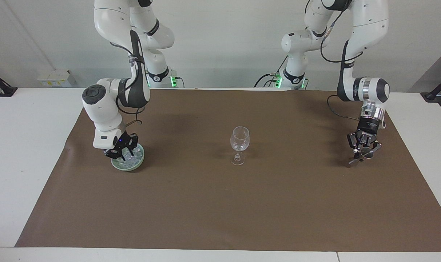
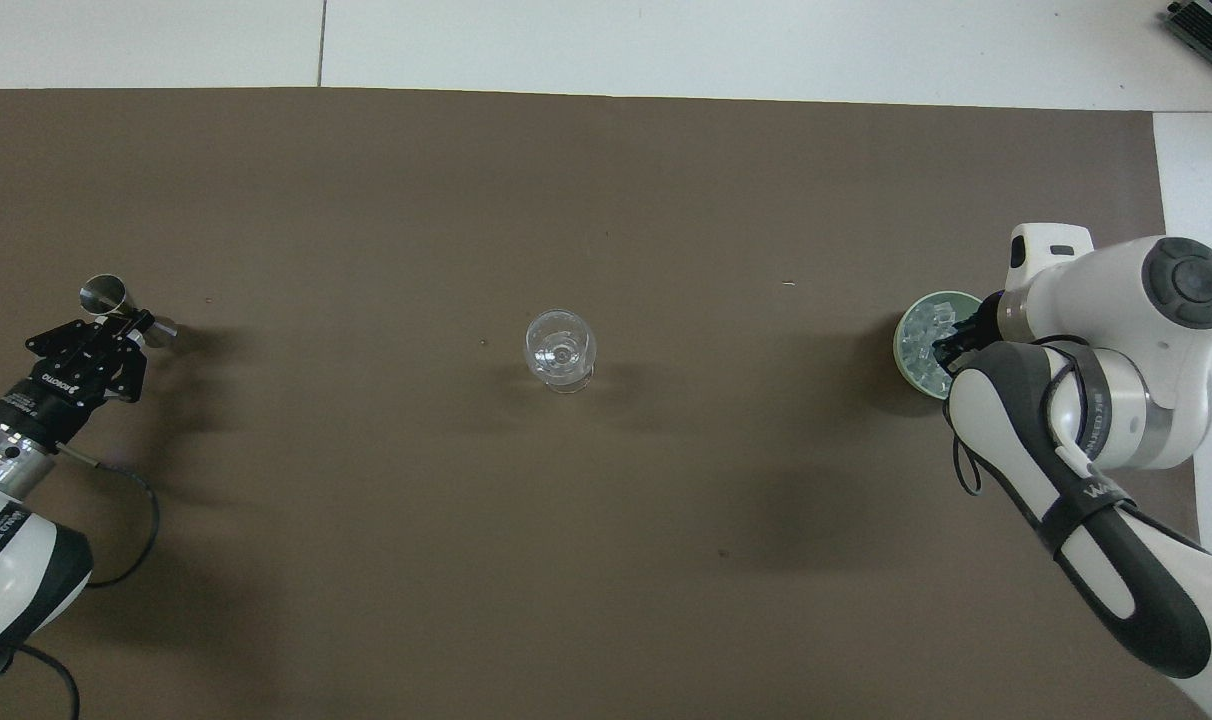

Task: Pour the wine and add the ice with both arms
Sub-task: 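Lift the green ice cup by its rim with the right gripper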

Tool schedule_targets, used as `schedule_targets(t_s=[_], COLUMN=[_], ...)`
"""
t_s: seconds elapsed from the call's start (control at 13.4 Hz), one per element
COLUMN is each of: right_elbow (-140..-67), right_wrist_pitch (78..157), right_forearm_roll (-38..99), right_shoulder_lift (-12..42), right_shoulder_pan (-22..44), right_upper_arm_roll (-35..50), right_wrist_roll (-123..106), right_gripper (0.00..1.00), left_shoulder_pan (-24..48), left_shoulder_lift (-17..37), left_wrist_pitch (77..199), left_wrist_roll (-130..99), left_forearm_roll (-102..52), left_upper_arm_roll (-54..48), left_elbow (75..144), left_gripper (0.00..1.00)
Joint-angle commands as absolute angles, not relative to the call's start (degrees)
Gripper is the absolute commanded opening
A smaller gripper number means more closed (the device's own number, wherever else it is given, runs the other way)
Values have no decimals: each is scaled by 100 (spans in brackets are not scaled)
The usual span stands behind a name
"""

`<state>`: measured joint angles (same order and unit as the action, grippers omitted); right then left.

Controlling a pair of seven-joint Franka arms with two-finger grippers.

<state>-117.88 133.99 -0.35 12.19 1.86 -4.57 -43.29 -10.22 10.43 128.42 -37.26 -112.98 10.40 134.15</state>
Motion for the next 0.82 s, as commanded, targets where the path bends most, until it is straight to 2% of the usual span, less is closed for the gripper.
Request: schedule_targets(t_s=[0.0,0.37,0.75], right_elbow=[-11760,-11444,-11233], right_wrist_pitch=[13448,12974,12394], right_forearm_roll=[114,123,114], right_shoulder_lift=[1239,1178,879], right_shoulder_pan=[114,114,158], right_upper_arm_roll=[-431,-439,-431], right_wrist_roll=[-4535,-4439,-3368], right_gripper=[18,0,0], left_shoulder_pan=[-1107,-1108,-1107], left_shoulder_lift=[1212,1292,1362], left_wrist_pitch=[12639,12621,12630], left_wrist_roll=[-3788,-3779,-3771], left_forearm_roll=[-11355,-11364,-11373], left_upper_arm_roll=[1028,1028,1028], left_elbow=[13263,13210,13175], left_gripper=[0,0,0])
